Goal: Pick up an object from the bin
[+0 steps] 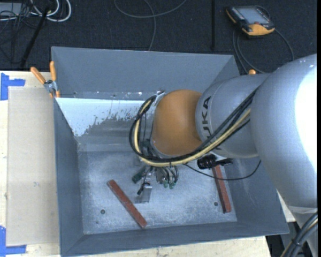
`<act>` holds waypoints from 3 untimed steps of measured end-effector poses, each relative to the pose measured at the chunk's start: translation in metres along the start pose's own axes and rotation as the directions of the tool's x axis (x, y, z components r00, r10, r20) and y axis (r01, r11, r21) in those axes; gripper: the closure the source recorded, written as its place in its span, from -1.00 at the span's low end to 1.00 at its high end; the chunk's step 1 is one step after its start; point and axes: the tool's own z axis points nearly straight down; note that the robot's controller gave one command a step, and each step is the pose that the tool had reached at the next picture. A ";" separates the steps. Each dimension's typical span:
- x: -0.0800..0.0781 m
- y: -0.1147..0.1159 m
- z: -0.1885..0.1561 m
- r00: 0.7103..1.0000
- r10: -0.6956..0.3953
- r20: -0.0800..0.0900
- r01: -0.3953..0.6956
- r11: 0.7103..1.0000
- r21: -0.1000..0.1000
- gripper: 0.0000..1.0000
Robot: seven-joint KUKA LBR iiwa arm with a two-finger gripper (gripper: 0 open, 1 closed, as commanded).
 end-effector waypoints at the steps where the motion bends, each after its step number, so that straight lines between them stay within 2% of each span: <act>1: -0.050 -0.006 0.013 0.977 0.214 0.001 -0.214 0.977 0.000 1.00; 2: -0.050 -0.006 0.013 0.977 0.214 0.001 -0.214 0.977 0.000 1.00; 3: -0.047 -0.004 -0.080 0.980 0.199 -0.004 -0.199 0.980 0.001 -1.00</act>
Offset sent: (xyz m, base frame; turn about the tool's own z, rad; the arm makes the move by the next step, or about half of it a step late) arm 0.0000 0.0000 0.0000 0.0000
